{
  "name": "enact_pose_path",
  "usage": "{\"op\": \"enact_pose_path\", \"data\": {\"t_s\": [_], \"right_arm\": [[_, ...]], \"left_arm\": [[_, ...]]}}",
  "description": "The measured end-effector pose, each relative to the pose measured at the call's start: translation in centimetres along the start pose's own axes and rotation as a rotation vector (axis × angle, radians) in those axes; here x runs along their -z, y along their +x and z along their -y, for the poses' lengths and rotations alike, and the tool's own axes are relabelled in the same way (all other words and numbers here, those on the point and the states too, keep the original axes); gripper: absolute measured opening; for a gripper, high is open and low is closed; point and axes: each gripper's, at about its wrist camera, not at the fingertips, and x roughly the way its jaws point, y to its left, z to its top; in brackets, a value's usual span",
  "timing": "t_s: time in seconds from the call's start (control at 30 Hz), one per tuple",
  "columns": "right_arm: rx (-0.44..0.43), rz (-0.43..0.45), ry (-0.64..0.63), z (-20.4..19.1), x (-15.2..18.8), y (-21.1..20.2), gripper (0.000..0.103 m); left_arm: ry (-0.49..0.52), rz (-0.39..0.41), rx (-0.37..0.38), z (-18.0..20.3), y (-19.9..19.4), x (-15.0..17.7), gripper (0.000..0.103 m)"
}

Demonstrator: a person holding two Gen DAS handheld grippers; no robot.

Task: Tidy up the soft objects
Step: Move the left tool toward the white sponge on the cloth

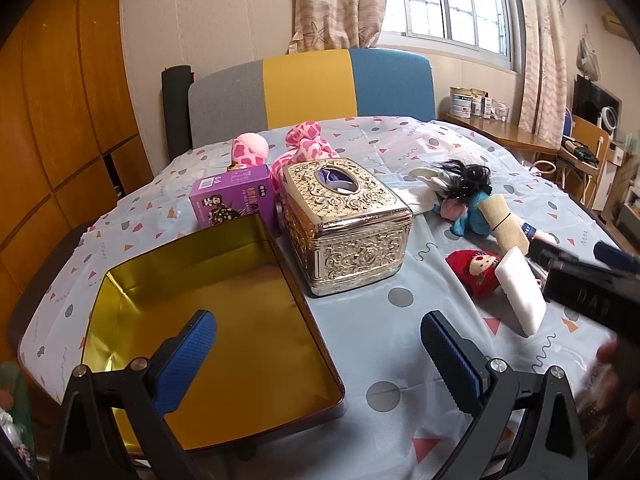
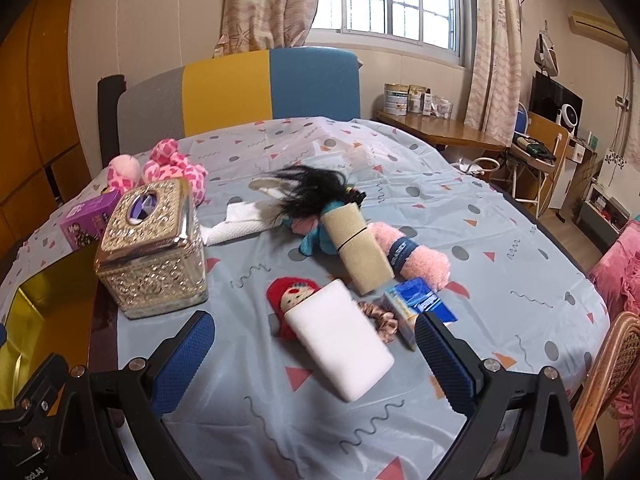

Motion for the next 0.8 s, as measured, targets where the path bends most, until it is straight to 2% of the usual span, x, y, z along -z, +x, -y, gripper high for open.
{"op": "enact_pose_path", "data": {"t_s": [0.3,0.8], "right_arm": [[0.055,0.016,0.05,3.8,-2.2,0.7,0.102],[0.127,0.021,0.136,8.8,-3.8,2.0,0.102]], "left_arm": [[0.021,-0.012,0.014,0.6,0.1,0.1,0.103],[0.055,-0.032,0.034,1.6,0.5,0.2,0.103]]}}
